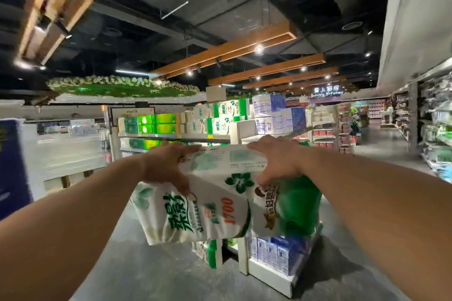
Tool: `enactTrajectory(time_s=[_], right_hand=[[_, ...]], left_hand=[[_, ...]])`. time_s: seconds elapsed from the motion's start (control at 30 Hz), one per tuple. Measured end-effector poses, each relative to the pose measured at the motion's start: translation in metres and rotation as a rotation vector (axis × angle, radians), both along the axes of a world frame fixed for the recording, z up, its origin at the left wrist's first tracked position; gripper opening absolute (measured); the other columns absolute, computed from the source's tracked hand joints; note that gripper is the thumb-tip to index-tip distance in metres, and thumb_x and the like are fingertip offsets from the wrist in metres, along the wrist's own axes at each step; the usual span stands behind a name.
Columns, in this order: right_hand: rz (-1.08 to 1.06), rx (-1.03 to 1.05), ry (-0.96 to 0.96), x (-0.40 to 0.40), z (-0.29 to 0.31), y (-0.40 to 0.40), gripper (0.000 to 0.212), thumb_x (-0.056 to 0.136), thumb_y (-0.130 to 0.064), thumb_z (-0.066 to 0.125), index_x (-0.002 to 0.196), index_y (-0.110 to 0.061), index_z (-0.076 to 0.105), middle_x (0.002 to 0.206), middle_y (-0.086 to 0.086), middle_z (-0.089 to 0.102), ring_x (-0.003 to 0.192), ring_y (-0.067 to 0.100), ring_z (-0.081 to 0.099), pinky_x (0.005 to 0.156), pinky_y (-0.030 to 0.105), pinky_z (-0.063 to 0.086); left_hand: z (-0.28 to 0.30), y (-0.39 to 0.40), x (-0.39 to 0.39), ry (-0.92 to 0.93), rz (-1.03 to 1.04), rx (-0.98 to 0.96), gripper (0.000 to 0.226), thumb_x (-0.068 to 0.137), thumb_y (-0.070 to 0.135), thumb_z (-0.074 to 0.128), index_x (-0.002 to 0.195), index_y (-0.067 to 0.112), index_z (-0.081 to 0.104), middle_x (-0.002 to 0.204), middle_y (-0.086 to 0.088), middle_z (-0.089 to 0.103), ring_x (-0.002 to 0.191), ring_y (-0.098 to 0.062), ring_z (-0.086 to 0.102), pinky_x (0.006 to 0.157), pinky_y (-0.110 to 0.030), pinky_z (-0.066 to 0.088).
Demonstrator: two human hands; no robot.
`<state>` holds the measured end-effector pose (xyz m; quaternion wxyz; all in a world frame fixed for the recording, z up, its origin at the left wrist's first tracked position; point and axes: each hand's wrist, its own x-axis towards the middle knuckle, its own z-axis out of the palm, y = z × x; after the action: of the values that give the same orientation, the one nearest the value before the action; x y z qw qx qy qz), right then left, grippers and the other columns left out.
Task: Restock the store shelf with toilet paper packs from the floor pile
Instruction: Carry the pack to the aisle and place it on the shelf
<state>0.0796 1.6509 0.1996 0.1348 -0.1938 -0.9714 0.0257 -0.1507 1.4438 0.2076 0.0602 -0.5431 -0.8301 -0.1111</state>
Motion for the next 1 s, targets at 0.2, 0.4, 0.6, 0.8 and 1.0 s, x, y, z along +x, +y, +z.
enactTrajectory(time_s=[0.2, 0.4, 0.6, 0.8, 1.0], right_hand=[[0.068, -0.027, 0.021, -0.106, -0.008, 0.057, 0.088, 0.066, -0.048, 0.081, 0.145, -0.039, 0.043, 0.13, -0.002, 0.052, 0.112, 0.019, 0.053, 0.09, 0.039, 0.044], [0.115, 0.061, 0.019, -0.234, -0.023, 0.139, 0.096, 0.069, -0.053, 0.08, 0.152, -0.037, 0.034, 0.134, -0.002, 0.044, 0.115, 0.018, 0.044, 0.105, 0.046, 0.036], [0.215, 0.069, 0.006, -0.379, -0.004, 0.223, 0.103, 0.062, -0.054, 0.079, 0.152, -0.037, 0.033, 0.132, -0.001, 0.044, 0.115, 0.019, 0.045, 0.103, 0.048, 0.042], [0.251, 0.107, 0.018, -0.516, 0.006, 0.283, 0.106, 0.069, -0.05, 0.082, 0.157, -0.035, 0.026, 0.144, 0.0, 0.038, 0.125, 0.02, 0.038, 0.11, 0.049, 0.033], [0.209, 0.101, 0.019, -0.65, -0.005, 0.341, 0.107, 0.072, -0.048, 0.081, 0.16, -0.035, 0.021, 0.147, -0.002, 0.035, 0.127, 0.02, 0.037, 0.111, 0.052, 0.035]], left_hand=[[-0.004, 0.049, -0.101, 0.052, 0.048, -0.036, 0.133, 0.035, 0.072, 0.078, 0.154, 0.057, 0.021, 0.139, 0.006, 0.044, 0.129, -0.025, 0.036, 0.111, -0.054, 0.037], [-0.02, 0.115, -0.215, 0.089, 0.094, -0.039, 0.128, 0.04, 0.073, 0.079, 0.151, 0.061, 0.018, 0.128, 0.012, 0.046, 0.122, -0.022, 0.039, 0.107, -0.052, 0.04], [-0.009, 0.18, -0.336, 0.088, 0.213, -0.009, 0.127, 0.041, 0.073, 0.081, 0.149, 0.065, 0.014, 0.146, 0.005, 0.044, 0.132, -0.025, 0.036, 0.111, -0.057, 0.036], [0.004, 0.232, -0.458, 0.082, 0.218, 0.031, 0.12, 0.053, 0.055, 0.089, 0.154, 0.054, 0.023, 0.145, 0.007, 0.046, 0.126, -0.021, 0.037, 0.111, -0.054, 0.036], [-0.009, 0.297, -0.607, 0.086, 0.176, 0.024, 0.125, 0.051, 0.056, 0.09, 0.154, 0.054, 0.021, 0.15, 0.004, 0.045, 0.134, -0.023, 0.039, 0.114, -0.05, 0.036]])
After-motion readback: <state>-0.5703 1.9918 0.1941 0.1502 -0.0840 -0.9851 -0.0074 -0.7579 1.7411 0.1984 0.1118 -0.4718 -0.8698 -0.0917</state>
